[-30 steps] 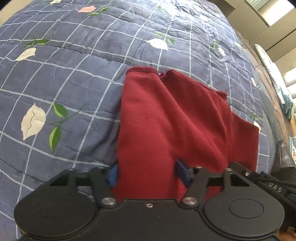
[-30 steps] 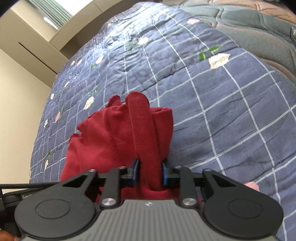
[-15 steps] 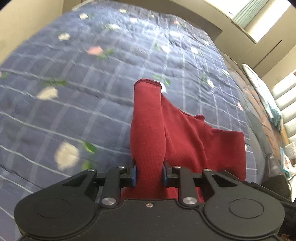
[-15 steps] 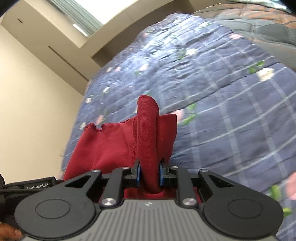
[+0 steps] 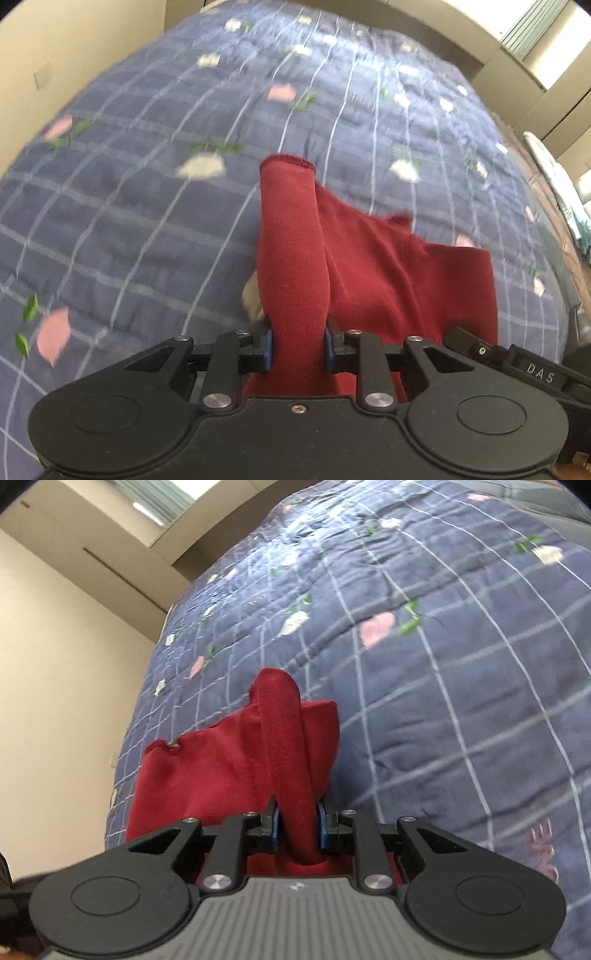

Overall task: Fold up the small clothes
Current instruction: 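Pinch the bundle edge with the right gripper while the left gripper pinches the other edge, then open both grippers and lift them away from the folded sweater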

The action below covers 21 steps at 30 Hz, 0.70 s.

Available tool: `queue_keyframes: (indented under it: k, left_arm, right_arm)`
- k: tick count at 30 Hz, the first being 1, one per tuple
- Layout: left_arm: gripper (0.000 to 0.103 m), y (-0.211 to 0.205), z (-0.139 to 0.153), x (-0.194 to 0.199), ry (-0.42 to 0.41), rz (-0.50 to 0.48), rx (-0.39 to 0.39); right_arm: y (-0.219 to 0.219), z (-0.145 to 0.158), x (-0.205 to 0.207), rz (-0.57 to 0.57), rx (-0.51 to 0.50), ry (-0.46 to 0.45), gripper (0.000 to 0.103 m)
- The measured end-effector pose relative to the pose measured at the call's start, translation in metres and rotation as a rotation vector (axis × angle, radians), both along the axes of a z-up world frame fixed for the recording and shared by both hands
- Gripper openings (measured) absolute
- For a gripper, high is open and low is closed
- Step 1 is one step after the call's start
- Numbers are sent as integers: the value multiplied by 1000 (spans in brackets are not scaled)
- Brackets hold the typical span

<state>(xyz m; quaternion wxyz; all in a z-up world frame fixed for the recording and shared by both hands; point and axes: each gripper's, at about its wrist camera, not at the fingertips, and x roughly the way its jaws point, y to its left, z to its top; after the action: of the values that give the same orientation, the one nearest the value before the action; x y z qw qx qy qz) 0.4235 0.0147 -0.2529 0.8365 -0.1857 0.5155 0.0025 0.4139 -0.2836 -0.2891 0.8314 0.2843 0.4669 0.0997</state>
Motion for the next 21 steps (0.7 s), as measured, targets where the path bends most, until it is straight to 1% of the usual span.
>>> queue_keyframes:
  k: [2,4,6,11,13,14,15,16,17,18,19,21]
  left_arm:
    - [29,3,-10,-8,2,-3,7]
    - [30,7,-14,-13,-3,4,-8]
    - [33,11,-16,-15,-4,-1,-14]
    - [38,12,-13,-17,0,-31,14]
    - [40,14,-12,-19,-2,-36,15]
    - [43,16,-12,-20,-3,-39,15]
    - [48,17,-11,-22,-5,-41,17]
    - [51,18,-11,-23,-8,-44,19]
    - [57,18,-11,-24,-9,-46,23]
    - [64,19,-10,-26,-10,-44,30]
    - [67,19,-9,-28,-14,-40,38]
    - [81,21,-7,-33,-21,-25,51]
  right_arm:
    - [-1,-1,-4,-13,-5,-4,26]
    - [0,0,-6,-22,-23,-9,31]
    - [2,2,-8,-33,-49,-18,36]
    - [5,8,-11,-27,-117,-45,44]
    - [4,11,-14,-25,-149,-56,44]
    - [3,13,-16,-26,-163,-63,46]
    - [3,15,-19,-27,-174,-70,53]
    - [1,17,-22,-30,-186,-77,57]
    - [0,18,-25,-34,-197,-83,62]
    - [-1,20,-28,-36,-204,-88,63]
    - [-1,22,-30,-37,-210,-93,65]
    - [-2,26,-35,-28,-218,-109,77]
